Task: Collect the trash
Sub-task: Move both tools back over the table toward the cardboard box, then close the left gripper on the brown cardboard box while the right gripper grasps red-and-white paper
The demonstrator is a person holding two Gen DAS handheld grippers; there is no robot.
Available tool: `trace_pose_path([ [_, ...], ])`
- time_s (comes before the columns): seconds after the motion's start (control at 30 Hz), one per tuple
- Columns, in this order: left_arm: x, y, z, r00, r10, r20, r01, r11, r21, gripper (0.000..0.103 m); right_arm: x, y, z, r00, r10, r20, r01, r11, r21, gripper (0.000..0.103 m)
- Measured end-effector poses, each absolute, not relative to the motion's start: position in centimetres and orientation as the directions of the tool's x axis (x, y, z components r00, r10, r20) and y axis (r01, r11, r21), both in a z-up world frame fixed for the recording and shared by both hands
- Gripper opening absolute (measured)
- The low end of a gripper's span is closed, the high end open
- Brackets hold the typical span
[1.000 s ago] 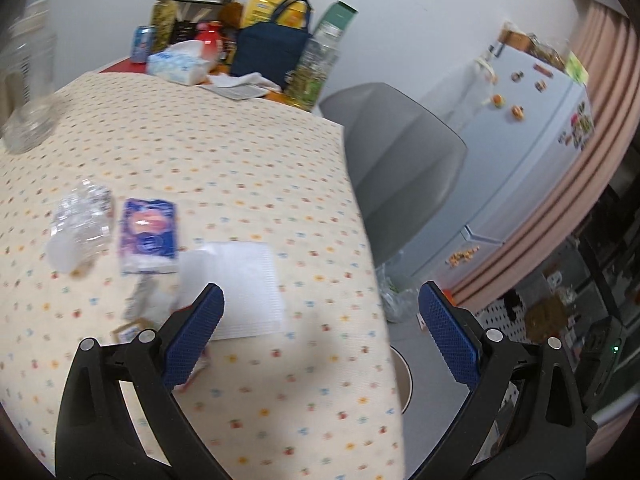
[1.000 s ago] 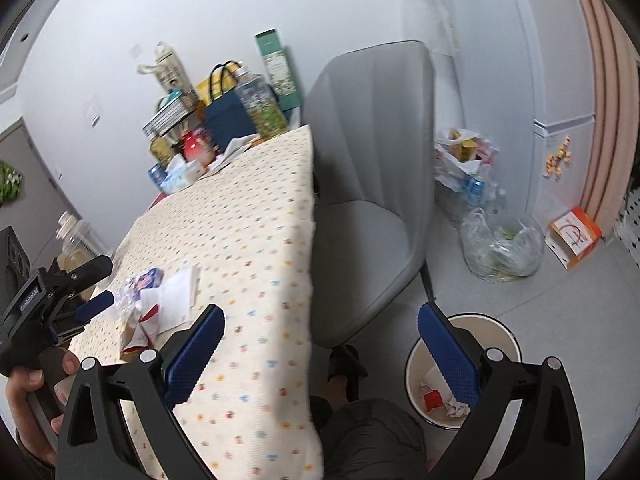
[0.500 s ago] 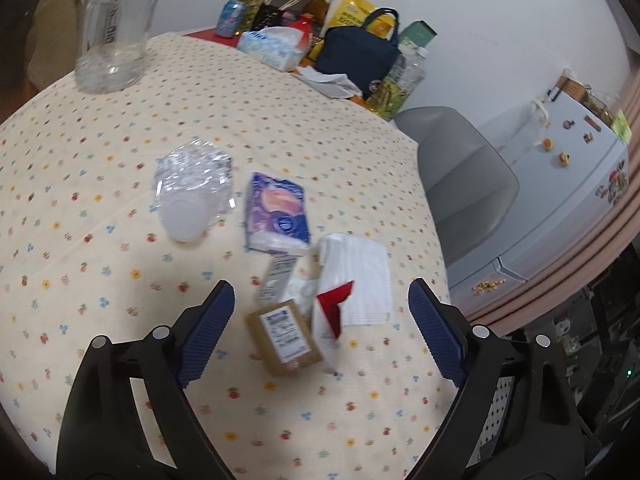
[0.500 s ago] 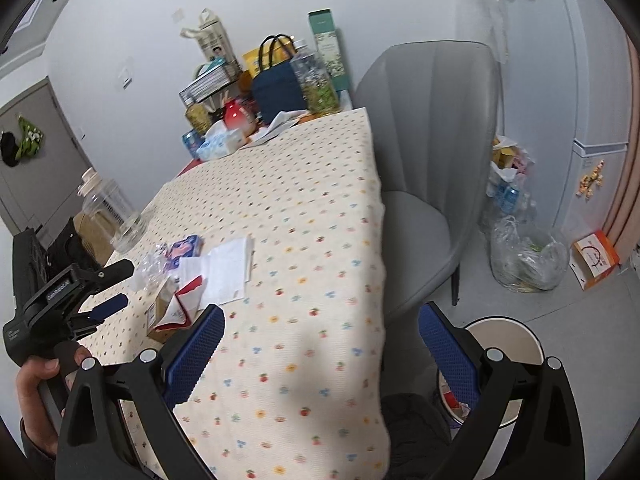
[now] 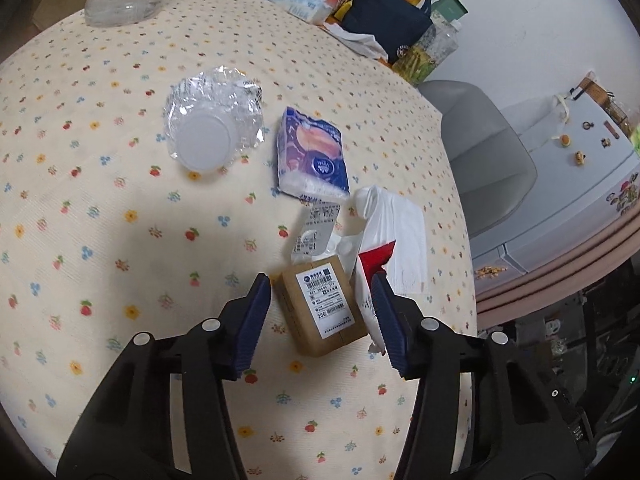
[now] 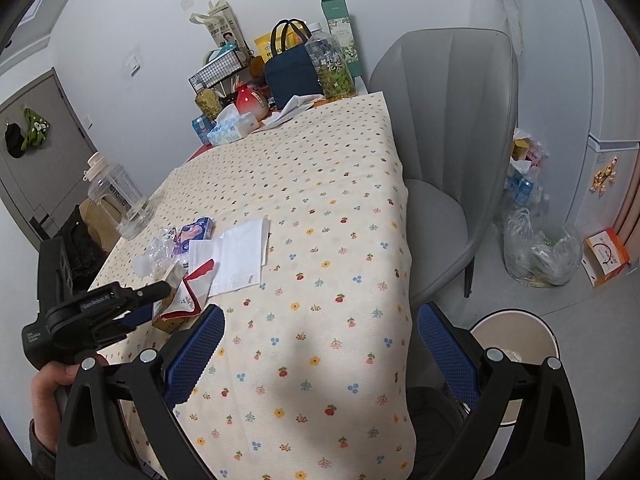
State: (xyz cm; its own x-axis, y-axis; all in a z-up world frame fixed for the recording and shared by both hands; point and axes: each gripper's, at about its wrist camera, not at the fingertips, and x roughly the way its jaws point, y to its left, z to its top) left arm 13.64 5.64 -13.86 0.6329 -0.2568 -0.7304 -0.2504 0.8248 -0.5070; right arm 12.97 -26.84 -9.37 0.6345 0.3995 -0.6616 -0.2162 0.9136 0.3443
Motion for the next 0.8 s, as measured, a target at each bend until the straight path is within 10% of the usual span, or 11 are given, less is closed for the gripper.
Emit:
trace_pose_path([
  [0.1, 13.7, 5.5, -14.2, 0.627, -0.256, -0.735, -0.261, 0.82, -0.509, 0.039, 13.0, -27.0, -9.6, 0.631, 0.404, -0.662, -0.215, 0.911, 0.352, 0.095],
  [0.8, 10.3, 11.3, -11.9, 0.709, -0.214, -0.672, -0.294, 0.777, -0.557, 0.037, 13.7, -17.8, -9.1, 0.539, 0.519, -0.664, -0.403, 0.85, 0.338, 0.095],
])
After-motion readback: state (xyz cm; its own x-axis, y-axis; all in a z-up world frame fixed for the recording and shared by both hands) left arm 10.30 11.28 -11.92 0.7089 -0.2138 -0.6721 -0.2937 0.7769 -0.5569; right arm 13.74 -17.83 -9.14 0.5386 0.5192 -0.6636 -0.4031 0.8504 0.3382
